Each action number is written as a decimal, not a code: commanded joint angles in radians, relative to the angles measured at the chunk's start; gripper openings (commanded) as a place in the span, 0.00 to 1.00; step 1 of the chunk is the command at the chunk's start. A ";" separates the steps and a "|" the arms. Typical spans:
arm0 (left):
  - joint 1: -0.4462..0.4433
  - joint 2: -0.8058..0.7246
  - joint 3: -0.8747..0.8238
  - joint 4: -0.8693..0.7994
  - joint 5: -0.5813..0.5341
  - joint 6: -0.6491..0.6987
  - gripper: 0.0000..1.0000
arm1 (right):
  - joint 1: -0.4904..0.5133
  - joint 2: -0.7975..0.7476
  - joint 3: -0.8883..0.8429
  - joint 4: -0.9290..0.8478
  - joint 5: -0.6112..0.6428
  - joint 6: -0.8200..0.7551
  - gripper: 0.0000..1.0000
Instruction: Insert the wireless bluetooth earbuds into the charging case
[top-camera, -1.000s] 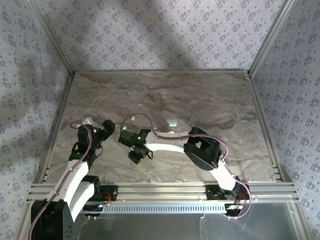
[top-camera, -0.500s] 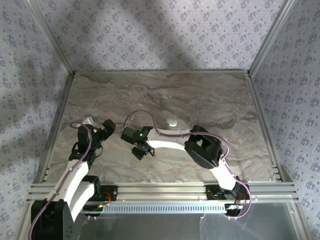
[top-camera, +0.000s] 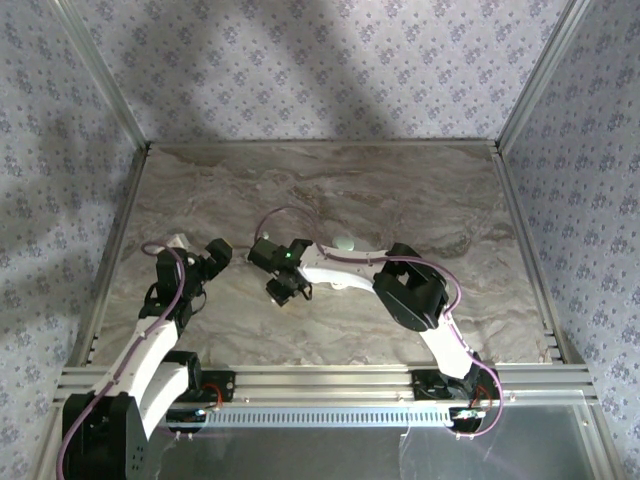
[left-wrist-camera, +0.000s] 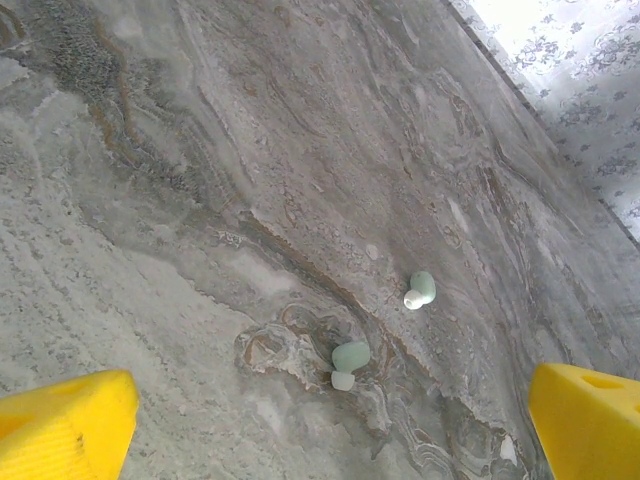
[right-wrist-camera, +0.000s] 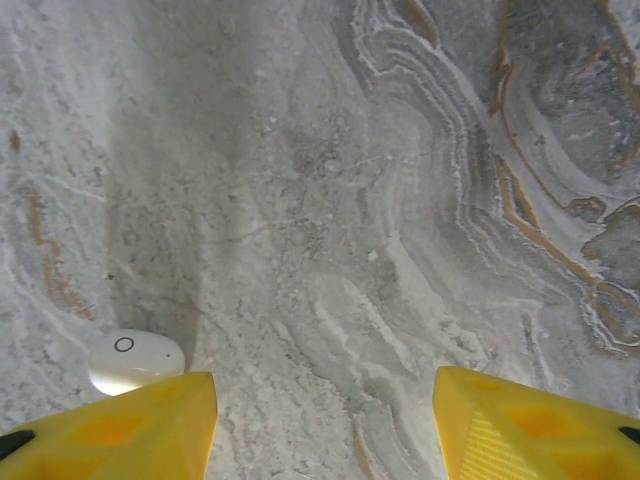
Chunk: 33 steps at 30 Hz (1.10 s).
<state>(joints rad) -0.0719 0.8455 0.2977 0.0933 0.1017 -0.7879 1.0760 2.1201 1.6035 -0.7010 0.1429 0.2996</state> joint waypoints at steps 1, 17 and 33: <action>0.006 0.006 -0.006 0.034 0.020 -0.007 1.00 | 0.009 -0.054 0.004 -0.031 -0.007 0.028 0.61; -0.003 0.019 -0.005 0.039 0.018 -0.007 1.00 | 0.017 0.003 0.094 -0.058 -0.176 -0.168 0.68; -0.003 0.018 -0.003 0.039 0.018 -0.006 1.00 | 0.017 0.129 0.206 -0.153 -0.092 -0.184 0.67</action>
<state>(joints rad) -0.0719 0.8661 0.2977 0.1089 0.1093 -0.7879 1.0935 2.2299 1.7729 -0.8024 0.0204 0.1223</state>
